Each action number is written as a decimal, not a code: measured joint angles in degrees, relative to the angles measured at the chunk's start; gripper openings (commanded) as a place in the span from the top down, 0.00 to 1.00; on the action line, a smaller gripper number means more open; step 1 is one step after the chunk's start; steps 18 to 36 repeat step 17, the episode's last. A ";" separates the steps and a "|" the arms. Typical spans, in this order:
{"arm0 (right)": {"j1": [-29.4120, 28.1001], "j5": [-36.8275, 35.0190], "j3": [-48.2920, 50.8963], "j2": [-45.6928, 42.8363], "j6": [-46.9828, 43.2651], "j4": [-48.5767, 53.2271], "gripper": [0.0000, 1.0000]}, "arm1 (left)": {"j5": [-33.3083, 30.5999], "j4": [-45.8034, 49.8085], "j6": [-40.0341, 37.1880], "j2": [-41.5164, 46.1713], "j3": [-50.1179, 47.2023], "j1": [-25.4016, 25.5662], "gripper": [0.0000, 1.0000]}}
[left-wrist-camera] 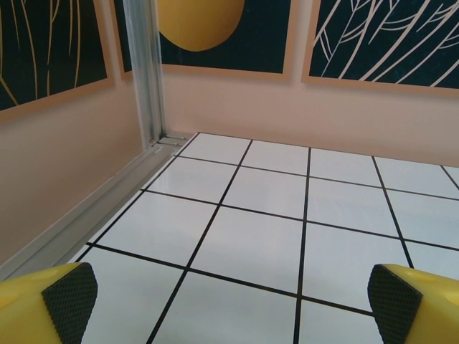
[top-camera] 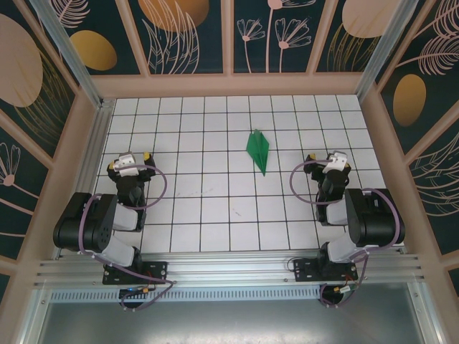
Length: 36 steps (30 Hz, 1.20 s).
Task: Fold a paper plane with a square sheet of paper (pick it up from the middle)
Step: Reset both arms
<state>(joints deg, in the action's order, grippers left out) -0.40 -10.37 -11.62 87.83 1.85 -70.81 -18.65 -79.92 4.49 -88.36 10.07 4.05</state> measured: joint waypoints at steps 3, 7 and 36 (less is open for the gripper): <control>0.00 0.00 0.00 0.00 0.00 -0.13 0.01 | 0.04 -0.24 0.00 0.00 0.00 0.00 0.01; 0.00 0.00 0.00 0.00 0.00 -0.17 0.01 | 0.07 -0.22 0.00 -0.02 0.02 0.00 0.02; 0.00 0.00 0.00 0.00 0.00 -0.20 0.01 | 0.22 0.48 0.00 -0.15 0.72 -0.07 0.01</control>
